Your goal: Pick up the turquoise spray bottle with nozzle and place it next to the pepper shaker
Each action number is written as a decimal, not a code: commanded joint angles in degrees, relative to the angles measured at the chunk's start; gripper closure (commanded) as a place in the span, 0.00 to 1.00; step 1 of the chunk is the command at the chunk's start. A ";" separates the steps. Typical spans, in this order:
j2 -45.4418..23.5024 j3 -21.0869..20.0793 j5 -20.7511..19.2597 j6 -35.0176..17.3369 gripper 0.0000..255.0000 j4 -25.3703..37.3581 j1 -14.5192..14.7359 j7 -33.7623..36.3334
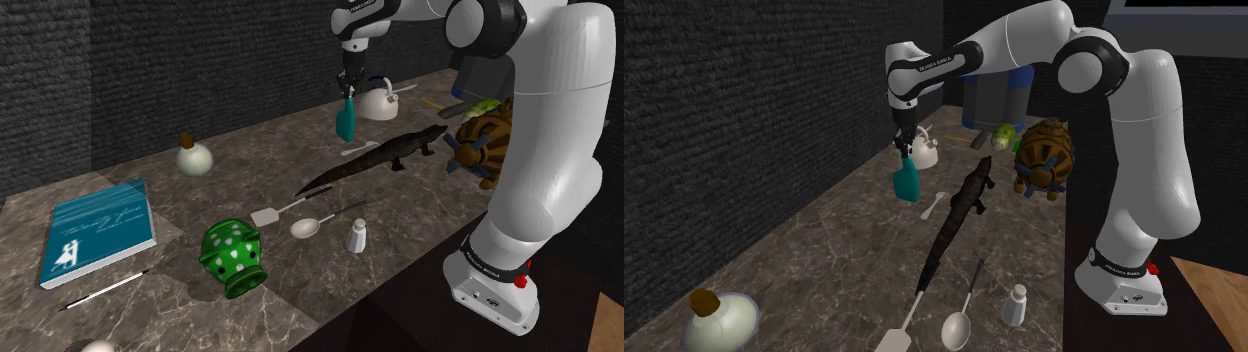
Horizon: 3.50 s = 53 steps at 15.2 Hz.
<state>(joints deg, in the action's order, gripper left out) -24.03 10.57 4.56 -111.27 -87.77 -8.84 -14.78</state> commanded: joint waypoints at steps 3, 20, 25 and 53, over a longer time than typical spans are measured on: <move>0.00 0.00 0.00 0.00 1.00 0.00 0.00 0.00; 1.18 0.19 -0.33 8.66 1.00 7.52 -0.18 0.29; 1.05 0.25 -0.35 12.58 1.00 11.57 -0.36 0.35; 24.56 -1.57 -4.67 23.76 1.00 -0.36 4.82 7.16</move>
<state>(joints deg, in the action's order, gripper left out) -1.64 9.28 0.24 -87.53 -86.00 -4.40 -8.27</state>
